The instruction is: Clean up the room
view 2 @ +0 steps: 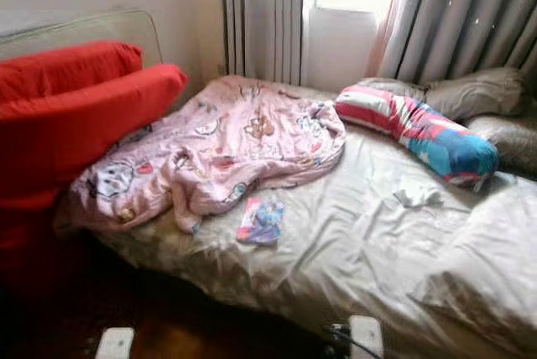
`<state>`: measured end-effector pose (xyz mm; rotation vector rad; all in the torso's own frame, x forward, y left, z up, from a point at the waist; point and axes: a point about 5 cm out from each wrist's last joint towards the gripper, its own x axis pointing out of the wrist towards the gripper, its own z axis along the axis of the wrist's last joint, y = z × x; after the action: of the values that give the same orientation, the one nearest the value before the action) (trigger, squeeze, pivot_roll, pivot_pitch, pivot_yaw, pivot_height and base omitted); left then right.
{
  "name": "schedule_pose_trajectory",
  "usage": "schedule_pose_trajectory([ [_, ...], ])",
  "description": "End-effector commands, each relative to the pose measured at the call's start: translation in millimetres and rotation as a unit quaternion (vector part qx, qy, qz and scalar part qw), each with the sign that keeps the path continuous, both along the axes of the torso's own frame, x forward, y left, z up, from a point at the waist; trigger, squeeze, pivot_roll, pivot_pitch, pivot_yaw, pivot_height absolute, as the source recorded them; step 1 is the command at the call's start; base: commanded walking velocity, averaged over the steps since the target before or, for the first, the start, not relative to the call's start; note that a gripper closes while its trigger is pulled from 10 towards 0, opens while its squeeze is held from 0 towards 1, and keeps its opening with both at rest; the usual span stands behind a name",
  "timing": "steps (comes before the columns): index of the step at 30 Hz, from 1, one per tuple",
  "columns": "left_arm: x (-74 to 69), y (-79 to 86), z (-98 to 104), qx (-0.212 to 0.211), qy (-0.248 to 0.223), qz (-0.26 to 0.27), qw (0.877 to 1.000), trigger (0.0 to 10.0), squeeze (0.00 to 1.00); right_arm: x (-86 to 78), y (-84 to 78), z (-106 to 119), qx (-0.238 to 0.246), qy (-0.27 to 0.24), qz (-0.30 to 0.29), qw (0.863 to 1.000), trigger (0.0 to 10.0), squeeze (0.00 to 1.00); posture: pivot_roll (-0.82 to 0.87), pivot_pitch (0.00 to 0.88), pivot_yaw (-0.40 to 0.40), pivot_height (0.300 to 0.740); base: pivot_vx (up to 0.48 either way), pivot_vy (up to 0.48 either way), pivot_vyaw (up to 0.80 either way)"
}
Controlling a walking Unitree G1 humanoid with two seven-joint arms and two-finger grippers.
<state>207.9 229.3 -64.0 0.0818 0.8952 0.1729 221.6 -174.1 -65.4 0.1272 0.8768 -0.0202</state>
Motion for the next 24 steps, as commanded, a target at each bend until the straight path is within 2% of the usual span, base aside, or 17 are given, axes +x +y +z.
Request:
schedule_pose_trajectory([
  [1,2.3,-5.8,-0.2,-0.002,0.003,-0.012,1.000,10.0,0.00,-1.2,-7.5,0.0,-0.006,0.001,-0.009,1.000,10.0,0.00,0.00,0.000,-0.055,0.740,0.000,-0.289,0.00],
  [22,3.0,-4.6,0.5,-0.002,0.002,-0.011,1.000,10.0,0.00,-0.3,-7.6,0.6,-0.009,-0.003,-0.018,1.000,10.0,0.00,0.00,0.000,-0.054,0.740,0.000,-0.288,0.00],
  [24,3.2,-4.4,0.6,-0.002,0.002,-0.010,1.000,10.0,0.00,-0.3,-7.8,0.6,-0.011,-0.002,-0.021,1.000,10.0,0.00,0.00,0.000,-0.053,0.740,0.000,-0.287,-0.74],
])
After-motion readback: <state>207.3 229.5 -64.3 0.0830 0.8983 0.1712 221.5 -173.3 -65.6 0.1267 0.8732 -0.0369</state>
